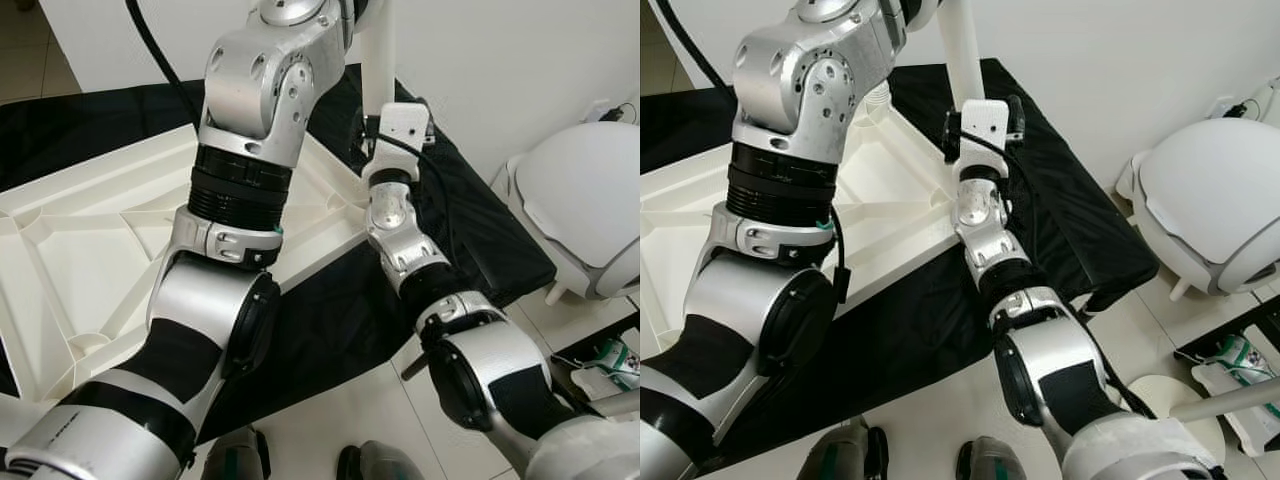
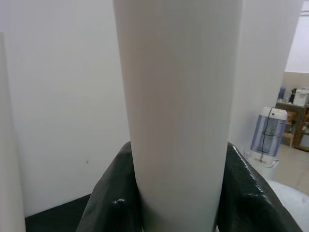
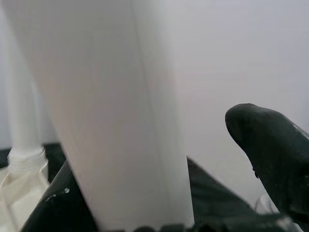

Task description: Building children table

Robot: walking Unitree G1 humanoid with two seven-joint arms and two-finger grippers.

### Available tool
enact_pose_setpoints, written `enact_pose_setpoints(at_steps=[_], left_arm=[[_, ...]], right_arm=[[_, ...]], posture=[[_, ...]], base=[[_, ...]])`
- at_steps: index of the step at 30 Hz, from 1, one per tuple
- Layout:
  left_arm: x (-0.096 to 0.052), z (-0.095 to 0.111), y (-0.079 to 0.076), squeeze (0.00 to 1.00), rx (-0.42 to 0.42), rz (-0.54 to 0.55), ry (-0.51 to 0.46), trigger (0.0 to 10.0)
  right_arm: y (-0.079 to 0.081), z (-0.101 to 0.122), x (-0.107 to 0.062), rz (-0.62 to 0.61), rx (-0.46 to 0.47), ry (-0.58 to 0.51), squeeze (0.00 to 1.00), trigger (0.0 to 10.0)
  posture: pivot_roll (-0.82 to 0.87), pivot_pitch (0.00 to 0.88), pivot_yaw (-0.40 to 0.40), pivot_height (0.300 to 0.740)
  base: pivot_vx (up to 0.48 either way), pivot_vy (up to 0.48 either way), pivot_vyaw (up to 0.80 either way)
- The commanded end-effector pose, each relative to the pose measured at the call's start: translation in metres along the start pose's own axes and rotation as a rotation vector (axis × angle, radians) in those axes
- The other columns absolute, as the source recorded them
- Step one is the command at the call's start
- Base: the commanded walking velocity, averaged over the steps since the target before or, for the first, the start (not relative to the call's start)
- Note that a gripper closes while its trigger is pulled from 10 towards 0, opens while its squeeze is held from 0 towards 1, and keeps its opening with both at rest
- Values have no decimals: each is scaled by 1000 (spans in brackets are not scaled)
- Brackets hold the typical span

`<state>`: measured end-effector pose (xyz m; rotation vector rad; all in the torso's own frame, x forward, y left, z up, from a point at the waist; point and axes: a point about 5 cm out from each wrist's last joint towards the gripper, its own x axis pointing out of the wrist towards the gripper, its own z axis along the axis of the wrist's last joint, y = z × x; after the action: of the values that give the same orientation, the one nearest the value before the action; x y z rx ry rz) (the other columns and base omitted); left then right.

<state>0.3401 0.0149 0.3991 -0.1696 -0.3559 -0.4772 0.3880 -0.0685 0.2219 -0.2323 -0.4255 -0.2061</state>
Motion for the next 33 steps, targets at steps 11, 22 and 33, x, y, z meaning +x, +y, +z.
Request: enact_pose_setpoints(at_steps=[11, 22, 33], left_arm=[[4, 7, -4, 0, 8, 39, -3, 10000], [6, 6, 1, 0, 8, 46, -5, 10000], [15, -3, -6, 1000, 4, -49, -40, 10000]], right_arm=[[1, 2, 4, -95, -7, 20, 0, 4863], [1, -5, 2, -107, -1, 75, 0, 0], [-7, -9, 8, -133, 19, 119, 0, 10000]], posture=[[11, 3, -32, 740], [12, 3, -34, 740], [14, 1, -32, 740]], base=[[0, 0, 0], [0, 0, 0], [0, 0, 0]])
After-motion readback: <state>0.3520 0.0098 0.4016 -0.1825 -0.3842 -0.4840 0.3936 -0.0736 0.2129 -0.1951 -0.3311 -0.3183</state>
